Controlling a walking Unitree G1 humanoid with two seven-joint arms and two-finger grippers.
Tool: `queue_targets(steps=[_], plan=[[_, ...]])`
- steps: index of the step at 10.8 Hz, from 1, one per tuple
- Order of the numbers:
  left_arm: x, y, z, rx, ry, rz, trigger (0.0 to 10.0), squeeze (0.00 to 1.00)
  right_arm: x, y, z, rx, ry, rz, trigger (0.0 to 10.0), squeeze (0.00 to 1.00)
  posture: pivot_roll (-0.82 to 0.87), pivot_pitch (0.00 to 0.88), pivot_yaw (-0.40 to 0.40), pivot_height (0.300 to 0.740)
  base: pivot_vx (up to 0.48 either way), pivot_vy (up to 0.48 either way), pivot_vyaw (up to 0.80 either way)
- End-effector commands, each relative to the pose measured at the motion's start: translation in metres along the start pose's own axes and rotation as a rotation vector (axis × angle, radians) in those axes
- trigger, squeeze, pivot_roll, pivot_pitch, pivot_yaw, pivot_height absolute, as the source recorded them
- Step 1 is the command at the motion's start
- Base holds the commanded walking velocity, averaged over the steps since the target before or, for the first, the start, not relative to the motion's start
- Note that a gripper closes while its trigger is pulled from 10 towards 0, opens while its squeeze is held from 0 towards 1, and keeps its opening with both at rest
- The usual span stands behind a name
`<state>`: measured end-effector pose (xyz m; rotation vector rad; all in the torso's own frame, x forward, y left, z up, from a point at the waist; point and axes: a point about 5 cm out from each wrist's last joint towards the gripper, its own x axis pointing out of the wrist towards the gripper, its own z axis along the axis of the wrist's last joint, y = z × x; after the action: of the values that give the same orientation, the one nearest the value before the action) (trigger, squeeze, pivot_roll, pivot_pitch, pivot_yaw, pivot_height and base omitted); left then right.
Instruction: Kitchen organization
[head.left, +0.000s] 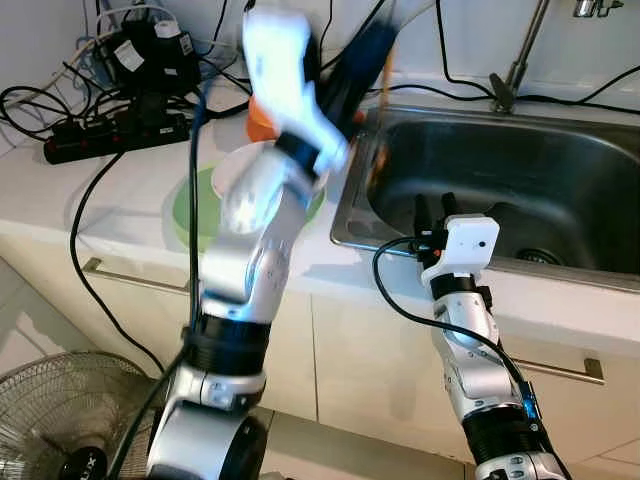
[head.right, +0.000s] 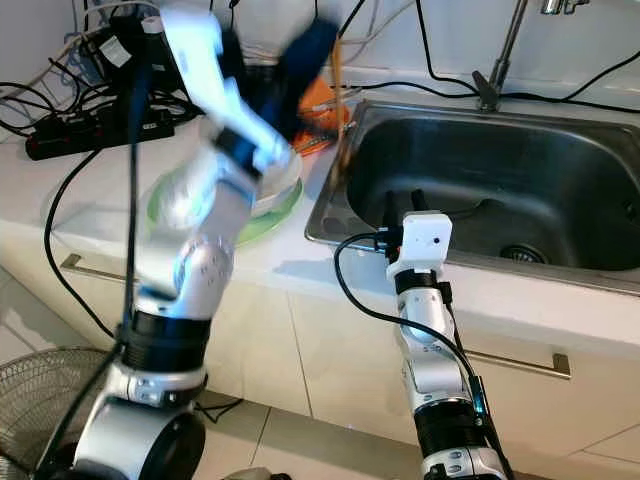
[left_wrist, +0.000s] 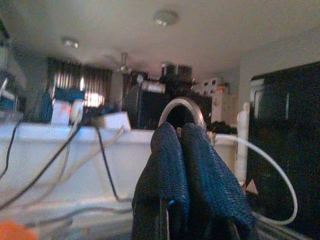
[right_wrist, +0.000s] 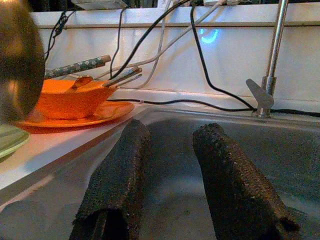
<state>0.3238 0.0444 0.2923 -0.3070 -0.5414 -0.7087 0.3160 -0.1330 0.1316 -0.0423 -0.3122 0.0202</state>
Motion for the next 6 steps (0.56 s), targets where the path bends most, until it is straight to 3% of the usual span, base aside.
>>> queue_targets(steps=[1,3,4,5,6], plan=[[0.001,-0.004,0.001,-0.025,-0.03,-0.013,10.0,0.0,0.002,-0.001,0.002,-0.003,-0.007,0.0,10.0,0.0,0.04,0.0,0.067,0.74,0.0,0.0,0.0],[0.0,-0.003,-0.003,-0.043,-0.043,-0.002,10.0,0.0,0.002,-0.001,0.002,0.0,-0.005,0.001,10.0,0.0,0.04,0.0,0.07,0.74,0.0,0.0,0.0],[-0.001,-0.002,-0.005,-0.081,-0.067,0.016,10.0,0.0,0.002,-0.001,0.002,0.0,-0.006,0.0,10.0,0.22,0.04,0.0,0.07,0.74,0.0,0.0,0.0],[-0.004,0.002,-0.008,-0.102,-0.088,0.045,10.0,0.0,0.003,-0.002,0.002,-0.007,-0.008,-0.003,10.0,0.01,0.04,0.0,0.072,0.74,0.0,0.0,0.0],[-0.007,0.006,-0.014,-0.115,-0.092,0.083,10.0,0.0,0.004,-0.003,0.003,-0.011,-0.01,-0.005,10.0,0.0,0.04,0.0,0.073,0.74,0.0,0.0,0.0]])
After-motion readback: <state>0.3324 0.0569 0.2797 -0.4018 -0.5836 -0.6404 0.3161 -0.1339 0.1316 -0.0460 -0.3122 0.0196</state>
